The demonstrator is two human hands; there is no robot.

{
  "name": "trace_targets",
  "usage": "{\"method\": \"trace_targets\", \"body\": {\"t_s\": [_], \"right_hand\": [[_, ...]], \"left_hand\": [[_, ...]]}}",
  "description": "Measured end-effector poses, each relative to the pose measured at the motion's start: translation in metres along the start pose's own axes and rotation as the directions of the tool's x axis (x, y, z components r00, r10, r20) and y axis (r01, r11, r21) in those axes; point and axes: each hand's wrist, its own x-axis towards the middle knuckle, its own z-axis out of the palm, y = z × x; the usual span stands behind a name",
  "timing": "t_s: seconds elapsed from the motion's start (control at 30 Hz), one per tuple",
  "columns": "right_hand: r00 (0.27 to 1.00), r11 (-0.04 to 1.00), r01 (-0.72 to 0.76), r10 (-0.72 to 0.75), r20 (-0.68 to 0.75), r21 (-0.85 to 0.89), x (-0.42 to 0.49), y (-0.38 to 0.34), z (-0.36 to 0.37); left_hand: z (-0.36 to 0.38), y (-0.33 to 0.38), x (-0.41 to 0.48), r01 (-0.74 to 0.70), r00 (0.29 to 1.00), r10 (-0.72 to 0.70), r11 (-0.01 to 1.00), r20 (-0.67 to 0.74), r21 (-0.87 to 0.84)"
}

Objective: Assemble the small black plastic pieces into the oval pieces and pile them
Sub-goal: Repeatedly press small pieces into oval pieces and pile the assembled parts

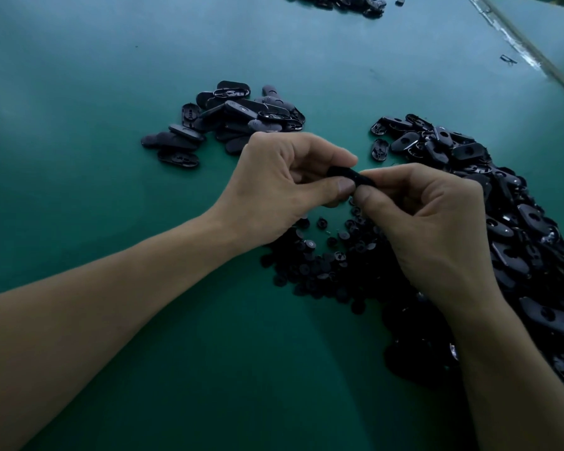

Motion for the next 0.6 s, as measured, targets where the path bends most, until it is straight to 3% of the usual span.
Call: {"method": "trace_targets", "body": {"t_s": [0.6], "right_hand": [[0.999, 0.999, 0.002, -0.003, -0.049, -0.038, -0.0016, 0.0039, 0.0011]], "left_hand": [[-0.0008, -0.0009, -0.0001, -0.008, 1.0, 0.008, 0.999, -0.018, 0.045]]}}
